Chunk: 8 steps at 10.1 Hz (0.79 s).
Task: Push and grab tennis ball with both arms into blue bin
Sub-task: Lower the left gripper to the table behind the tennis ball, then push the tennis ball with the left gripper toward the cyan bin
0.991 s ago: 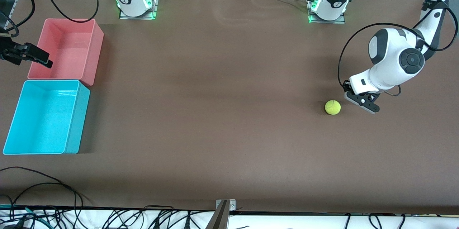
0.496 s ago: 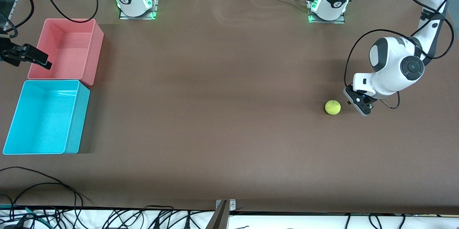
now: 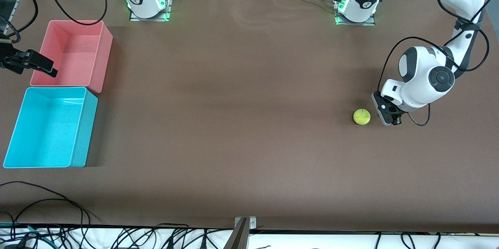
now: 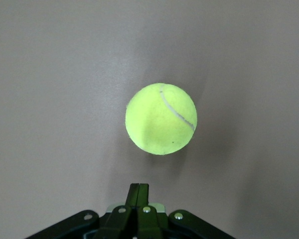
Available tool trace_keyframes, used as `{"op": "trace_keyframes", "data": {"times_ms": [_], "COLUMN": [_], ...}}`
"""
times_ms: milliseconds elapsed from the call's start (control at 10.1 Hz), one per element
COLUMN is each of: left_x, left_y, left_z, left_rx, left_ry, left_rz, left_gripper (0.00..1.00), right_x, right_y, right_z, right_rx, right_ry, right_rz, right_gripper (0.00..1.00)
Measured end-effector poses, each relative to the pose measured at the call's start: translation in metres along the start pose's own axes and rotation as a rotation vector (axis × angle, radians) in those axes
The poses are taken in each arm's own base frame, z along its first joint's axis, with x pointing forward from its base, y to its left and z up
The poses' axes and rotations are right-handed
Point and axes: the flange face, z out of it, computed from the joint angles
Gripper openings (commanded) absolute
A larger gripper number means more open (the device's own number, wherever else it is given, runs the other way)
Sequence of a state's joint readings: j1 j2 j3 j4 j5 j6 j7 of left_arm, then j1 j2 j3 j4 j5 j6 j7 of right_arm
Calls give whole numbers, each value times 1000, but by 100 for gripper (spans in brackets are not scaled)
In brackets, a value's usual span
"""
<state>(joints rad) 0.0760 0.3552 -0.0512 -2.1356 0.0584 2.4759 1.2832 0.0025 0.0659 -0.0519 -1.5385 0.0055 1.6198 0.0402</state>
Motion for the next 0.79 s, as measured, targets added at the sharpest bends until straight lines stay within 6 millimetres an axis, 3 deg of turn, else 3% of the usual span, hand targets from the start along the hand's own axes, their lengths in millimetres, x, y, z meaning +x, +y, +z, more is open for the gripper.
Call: {"op": "trace_keyframes", "data": {"times_ms": [793], "left_x": [-10], "left_y": [-14], "left_z": [35], "left_rx": [25], "left_ry": [9], "left_rz": [156], "left_gripper": [0], "right_x": [1], "right_y": [-3], "right_z": [0], "right_rx": [17], "right_ry": [5], "right_rz": [-1], "right_gripper": [100]}}
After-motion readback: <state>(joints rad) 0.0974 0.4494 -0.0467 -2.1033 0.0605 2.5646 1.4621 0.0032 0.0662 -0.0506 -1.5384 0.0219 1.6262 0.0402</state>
